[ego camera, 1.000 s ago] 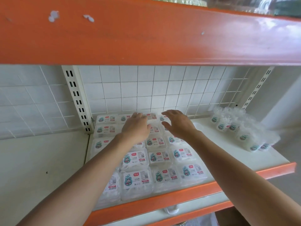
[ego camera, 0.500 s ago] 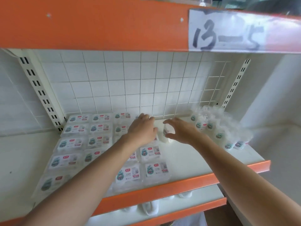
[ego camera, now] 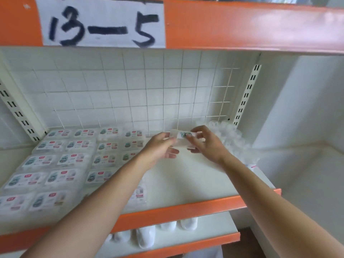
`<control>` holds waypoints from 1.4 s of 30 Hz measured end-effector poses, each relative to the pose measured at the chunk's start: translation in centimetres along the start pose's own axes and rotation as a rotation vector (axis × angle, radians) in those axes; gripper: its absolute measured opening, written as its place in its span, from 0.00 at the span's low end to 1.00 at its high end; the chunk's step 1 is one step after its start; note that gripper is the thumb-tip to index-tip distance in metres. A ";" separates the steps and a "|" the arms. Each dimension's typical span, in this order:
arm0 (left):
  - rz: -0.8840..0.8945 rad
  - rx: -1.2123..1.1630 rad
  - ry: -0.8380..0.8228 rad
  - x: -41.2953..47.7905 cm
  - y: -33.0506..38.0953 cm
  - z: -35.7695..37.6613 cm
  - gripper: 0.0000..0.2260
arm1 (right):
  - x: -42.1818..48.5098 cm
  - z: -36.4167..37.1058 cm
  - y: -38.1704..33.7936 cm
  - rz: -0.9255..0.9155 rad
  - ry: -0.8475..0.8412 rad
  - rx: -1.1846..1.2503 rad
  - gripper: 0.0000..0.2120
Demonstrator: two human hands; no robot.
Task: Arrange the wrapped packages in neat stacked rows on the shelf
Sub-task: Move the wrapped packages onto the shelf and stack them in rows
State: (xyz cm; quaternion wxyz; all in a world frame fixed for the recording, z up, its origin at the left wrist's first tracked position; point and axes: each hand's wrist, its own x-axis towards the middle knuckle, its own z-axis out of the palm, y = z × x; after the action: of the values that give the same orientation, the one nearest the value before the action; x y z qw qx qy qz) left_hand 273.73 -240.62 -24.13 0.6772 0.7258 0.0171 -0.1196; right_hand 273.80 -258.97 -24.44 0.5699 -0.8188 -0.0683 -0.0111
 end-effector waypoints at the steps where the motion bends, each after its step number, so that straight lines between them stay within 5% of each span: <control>1: 0.007 -0.054 0.007 0.0 0.1 0.6 0.11 | -0.1 -0.5 0.4 -0.010 -0.009 -0.025 0.13; 8: 0.090 0.005 0.030 1.1 0.8 3.5 0.13 | -0.8 -2.9 1.6 -0.120 -0.077 -0.228 0.17; 14: 0.110 0.035 -0.052 1.2 1.3 4.2 0.15 | -0.6 -4.4 1.7 -0.183 -0.093 -0.232 0.07; 29: 0.156 0.113 0.074 1.6 0.6 5.7 0.14 | 0.0 -5.6 0.9 -0.149 -0.110 -0.360 0.10; 36: 0.270 0.409 0.098 2.9 -0.7 7.6 0.16 | -0.4 -7.8 2.6 -0.179 0.061 -0.766 0.14; 42: 0.306 0.536 0.108 3.5 -1.8 9.6 0.17 | -0.9 -8.9 4.8 -0.082 -0.008 -0.905 0.19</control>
State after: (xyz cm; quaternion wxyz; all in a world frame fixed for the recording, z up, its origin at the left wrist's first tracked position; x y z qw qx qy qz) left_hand 275.33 -250.39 -27.05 0.4701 0.8779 -0.0885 0.0219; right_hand 274.02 -269.02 -25.87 0.1534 -0.9822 -0.0910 -0.0592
